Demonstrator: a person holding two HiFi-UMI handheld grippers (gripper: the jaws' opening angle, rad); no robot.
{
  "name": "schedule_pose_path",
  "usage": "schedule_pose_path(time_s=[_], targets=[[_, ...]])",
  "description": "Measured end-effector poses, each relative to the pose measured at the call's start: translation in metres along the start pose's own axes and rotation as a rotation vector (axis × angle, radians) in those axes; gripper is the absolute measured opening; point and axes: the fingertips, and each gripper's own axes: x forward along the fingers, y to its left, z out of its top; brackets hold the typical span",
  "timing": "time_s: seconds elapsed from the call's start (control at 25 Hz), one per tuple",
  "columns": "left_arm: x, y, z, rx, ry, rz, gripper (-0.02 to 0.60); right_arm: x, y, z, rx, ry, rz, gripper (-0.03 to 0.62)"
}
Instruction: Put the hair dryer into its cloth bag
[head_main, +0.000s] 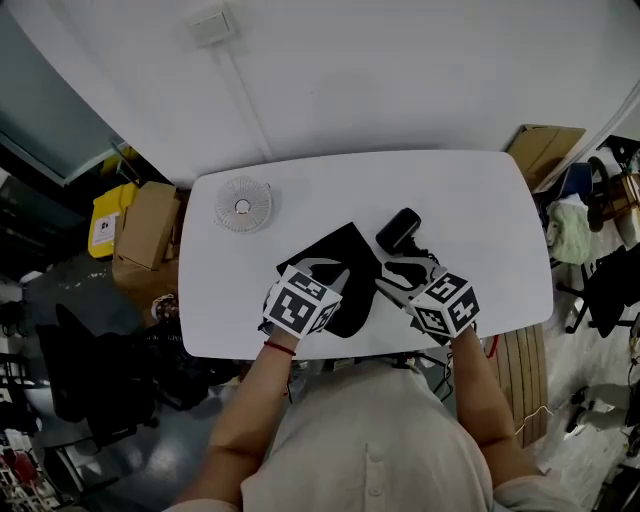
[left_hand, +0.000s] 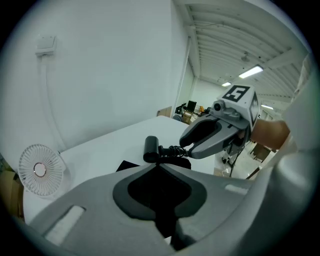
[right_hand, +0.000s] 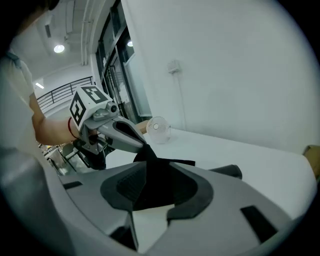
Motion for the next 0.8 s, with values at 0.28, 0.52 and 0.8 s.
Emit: schedule_pose_path(time_s=[0.28, 0.52, 0.8], targets=[[0.009, 0.017, 0.011, -0.082, -0.03, 0.052, 0.025, -0.01, 0.017, -0.02, 0.019, 0.017, -0.06, 0.148], [0.008, 0.018, 0.025, -0.105, -0.061, 0.067, 0.025, 0.028, 0.027, -0.045, 0.039, 0.092, -0.08, 0.173], [-0.02, 0.018, 0.017, -0.125, -0.031, 0.058, 0.025, 0.046, -0.012, -0.04, -0.024, 0.112, -0.165, 0.039]])
